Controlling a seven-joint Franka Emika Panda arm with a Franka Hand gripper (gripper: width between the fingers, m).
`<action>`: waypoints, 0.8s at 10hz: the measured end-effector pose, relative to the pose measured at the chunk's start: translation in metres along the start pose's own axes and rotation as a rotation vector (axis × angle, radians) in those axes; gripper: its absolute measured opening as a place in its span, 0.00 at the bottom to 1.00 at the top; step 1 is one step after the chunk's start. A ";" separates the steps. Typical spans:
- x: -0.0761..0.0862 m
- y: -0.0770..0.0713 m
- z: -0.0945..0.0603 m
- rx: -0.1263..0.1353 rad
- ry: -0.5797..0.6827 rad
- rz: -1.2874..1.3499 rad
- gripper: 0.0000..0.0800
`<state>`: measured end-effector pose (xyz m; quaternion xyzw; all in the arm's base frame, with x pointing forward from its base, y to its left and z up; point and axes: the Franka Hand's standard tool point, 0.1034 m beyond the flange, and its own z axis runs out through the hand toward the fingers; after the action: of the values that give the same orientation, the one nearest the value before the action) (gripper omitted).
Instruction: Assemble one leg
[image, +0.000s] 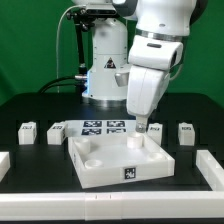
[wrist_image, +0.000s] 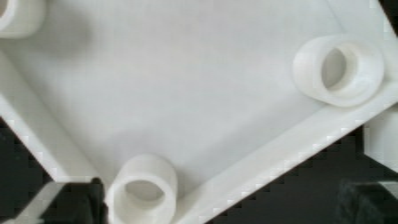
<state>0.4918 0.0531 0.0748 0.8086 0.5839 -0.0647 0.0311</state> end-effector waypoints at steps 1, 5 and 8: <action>0.000 0.000 0.000 0.000 0.000 0.001 0.81; -0.039 0.003 0.006 0.001 0.010 -0.356 0.81; -0.058 0.005 0.013 0.019 0.012 -0.430 0.81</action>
Offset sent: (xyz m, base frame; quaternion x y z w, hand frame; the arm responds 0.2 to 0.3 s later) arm -0.0227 -0.0300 0.0085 -0.0049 0.0575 -0.2280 0.9720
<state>0.4779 -0.0052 0.0696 0.6660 0.7426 -0.0705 0.0057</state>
